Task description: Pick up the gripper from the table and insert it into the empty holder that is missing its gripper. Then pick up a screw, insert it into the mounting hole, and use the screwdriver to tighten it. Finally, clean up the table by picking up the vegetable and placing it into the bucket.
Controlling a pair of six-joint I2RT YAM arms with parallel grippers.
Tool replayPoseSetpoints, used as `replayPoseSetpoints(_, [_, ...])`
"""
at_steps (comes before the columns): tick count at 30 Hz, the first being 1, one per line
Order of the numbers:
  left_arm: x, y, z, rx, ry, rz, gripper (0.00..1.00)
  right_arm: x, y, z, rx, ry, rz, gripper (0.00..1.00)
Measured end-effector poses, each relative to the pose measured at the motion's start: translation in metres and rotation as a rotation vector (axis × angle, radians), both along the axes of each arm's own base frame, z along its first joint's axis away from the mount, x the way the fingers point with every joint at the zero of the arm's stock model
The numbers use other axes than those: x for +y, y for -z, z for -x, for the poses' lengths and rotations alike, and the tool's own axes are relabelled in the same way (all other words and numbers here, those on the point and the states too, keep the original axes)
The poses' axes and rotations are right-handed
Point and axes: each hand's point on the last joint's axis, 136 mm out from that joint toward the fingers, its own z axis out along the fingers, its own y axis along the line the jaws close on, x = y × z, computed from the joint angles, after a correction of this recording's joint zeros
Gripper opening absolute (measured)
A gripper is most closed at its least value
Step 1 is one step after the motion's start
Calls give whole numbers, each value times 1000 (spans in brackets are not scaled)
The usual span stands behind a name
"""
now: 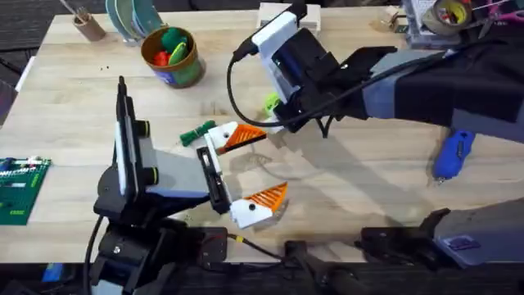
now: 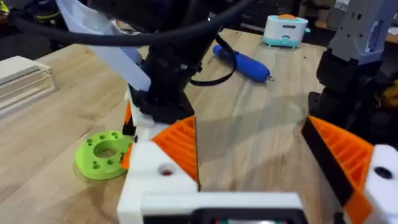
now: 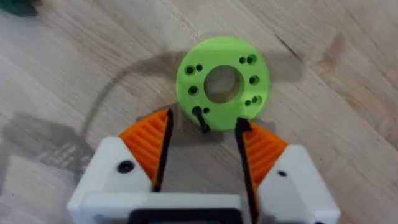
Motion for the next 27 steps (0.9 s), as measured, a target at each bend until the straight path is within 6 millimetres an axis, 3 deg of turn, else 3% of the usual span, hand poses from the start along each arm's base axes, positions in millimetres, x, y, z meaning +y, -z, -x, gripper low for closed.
replayPoseSetpoints(8, [0, 0, 0, 0, 0, 0, 993, 0, 0, 0, 3, 13, -5, 462])
replayPoseSetpoints(27, [0, 0, 0, 0, 0, 0, 993, 0, 1, 0, 6, 17, -7, 411])
